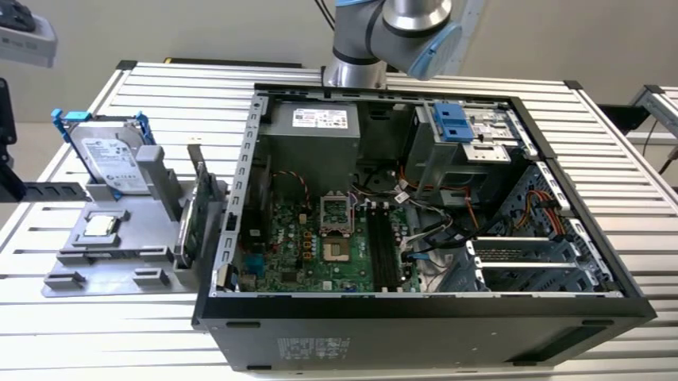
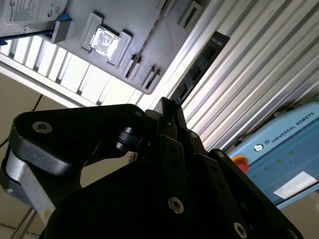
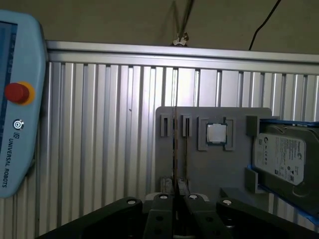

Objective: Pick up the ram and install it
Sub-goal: 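Pick up the ram and move it above insertion slot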

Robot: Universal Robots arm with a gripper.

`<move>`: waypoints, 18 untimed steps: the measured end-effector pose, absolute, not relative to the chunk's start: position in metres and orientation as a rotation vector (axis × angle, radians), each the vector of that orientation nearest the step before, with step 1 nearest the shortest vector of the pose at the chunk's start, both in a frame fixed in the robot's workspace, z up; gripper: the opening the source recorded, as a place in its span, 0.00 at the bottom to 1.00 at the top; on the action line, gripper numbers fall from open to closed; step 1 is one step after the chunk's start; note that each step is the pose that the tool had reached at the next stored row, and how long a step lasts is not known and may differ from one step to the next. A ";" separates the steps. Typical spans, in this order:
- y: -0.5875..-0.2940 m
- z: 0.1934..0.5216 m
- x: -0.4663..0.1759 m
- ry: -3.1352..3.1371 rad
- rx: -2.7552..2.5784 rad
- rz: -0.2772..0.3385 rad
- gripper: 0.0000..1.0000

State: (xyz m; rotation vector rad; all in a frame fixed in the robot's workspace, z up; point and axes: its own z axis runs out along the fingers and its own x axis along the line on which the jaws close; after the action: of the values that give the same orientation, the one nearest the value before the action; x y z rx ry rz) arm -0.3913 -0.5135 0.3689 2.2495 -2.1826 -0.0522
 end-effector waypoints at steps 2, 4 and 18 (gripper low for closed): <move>-0.514 0.370 -0.391 -2.183 2.249 -0.052 0.00; -0.514 0.371 -0.391 -2.183 2.249 -0.052 0.00; -0.513 0.380 -0.391 -2.183 2.249 -0.052 0.00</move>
State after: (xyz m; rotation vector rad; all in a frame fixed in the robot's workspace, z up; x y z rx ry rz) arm -0.3913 -0.5135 0.3797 2.2486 -2.1831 -0.0521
